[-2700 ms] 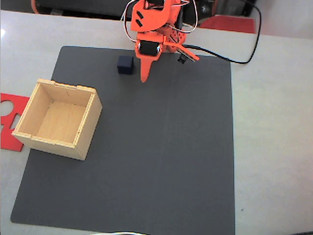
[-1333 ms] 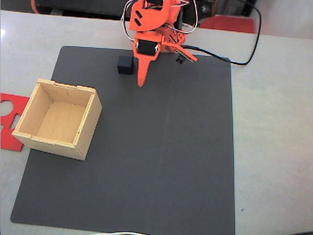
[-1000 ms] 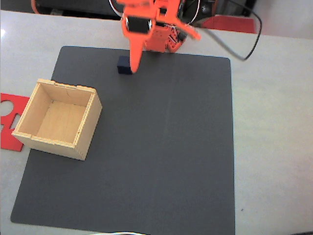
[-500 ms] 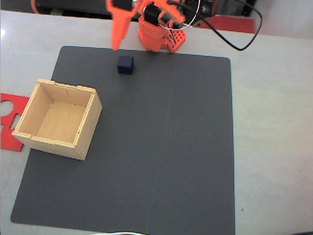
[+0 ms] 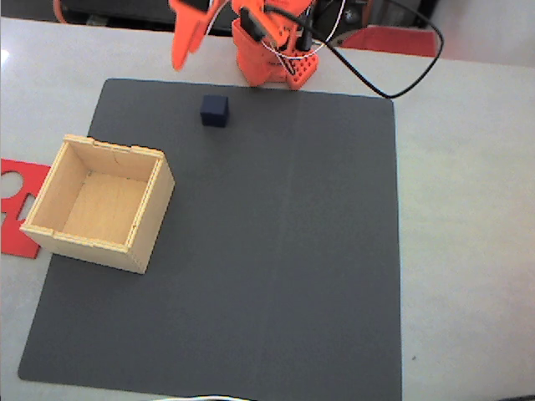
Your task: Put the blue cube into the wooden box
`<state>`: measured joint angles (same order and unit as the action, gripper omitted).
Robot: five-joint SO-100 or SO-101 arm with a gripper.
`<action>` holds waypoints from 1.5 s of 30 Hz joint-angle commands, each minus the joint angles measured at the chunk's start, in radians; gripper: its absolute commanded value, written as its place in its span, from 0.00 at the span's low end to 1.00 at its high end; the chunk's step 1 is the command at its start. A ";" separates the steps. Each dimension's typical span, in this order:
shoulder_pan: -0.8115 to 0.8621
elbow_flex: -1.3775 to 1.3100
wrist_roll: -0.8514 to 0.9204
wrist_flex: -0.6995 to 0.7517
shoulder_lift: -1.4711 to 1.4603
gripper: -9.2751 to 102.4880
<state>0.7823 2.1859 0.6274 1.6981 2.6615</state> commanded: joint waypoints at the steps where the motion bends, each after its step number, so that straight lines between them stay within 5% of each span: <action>1: 0.017 0.110 -0.014 -0.118 0.008 0.24; 10: -0.166 0.256 -0.017 -0.256 -0.156 0.25; 24: -0.210 0.009 0.213 0.041 -0.376 0.28; 29: -0.118 -0.078 0.236 0.100 -0.572 0.27; 45: 0.083 -0.041 0.261 0.106 -0.517 0.28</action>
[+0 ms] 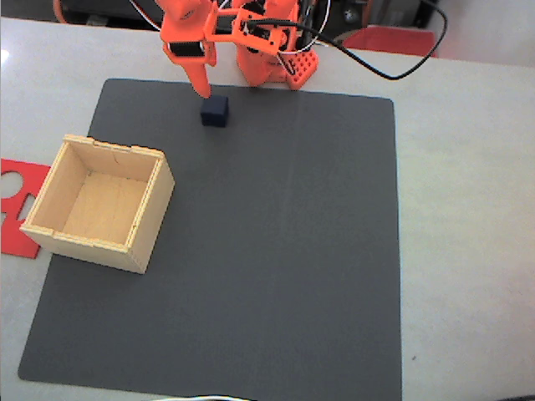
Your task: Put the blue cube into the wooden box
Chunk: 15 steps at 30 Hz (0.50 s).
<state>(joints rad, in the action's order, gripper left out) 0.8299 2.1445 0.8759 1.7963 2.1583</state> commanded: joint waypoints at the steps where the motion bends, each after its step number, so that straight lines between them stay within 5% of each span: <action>1: 0.048 0.003 0.021 0.005 -0.040 0.28; 15: 0.067 0.002 -0.040 -0.184 -0.215 0.28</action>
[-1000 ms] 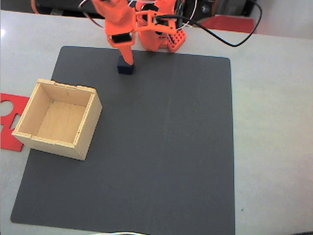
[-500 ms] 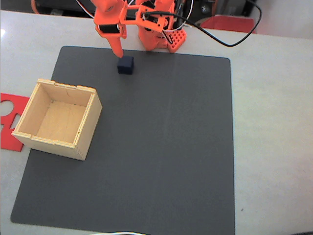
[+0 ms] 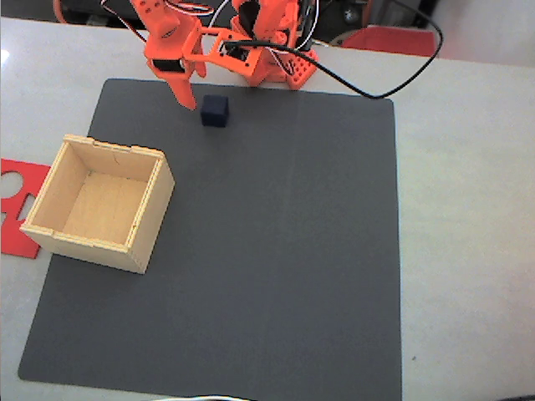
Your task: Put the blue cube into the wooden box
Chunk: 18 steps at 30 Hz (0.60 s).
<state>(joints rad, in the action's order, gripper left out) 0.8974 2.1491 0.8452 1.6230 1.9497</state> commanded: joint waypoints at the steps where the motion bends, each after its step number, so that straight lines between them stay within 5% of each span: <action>1: 0.000 -0.003 -0.012 -0.017 -0.011 0.28; 18: -0.086 0.058 -0.064 -0.147 -0.132 0.28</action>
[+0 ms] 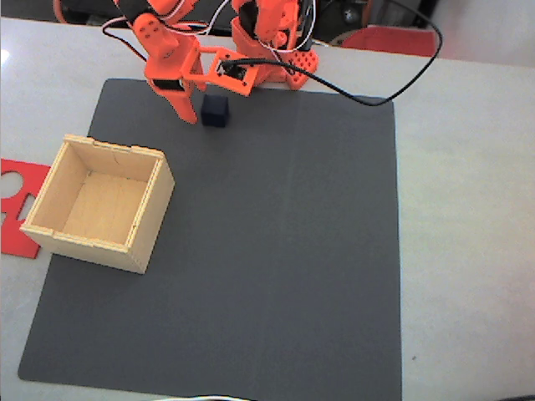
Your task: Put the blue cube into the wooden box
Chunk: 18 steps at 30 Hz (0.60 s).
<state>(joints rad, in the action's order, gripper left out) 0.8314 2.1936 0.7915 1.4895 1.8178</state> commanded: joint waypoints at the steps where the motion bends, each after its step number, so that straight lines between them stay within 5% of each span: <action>1: -0.031 0.028 -0.017 -0.020 0.000 0.28; 10: -0.138 0.135 -0.049 -0.028 0.075 0.28; 18: -0.147 0.135 -0.052 -0.026 0.081 0.16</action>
<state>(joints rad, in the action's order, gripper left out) 0.6934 2.3286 0.7424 1.4665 1.8699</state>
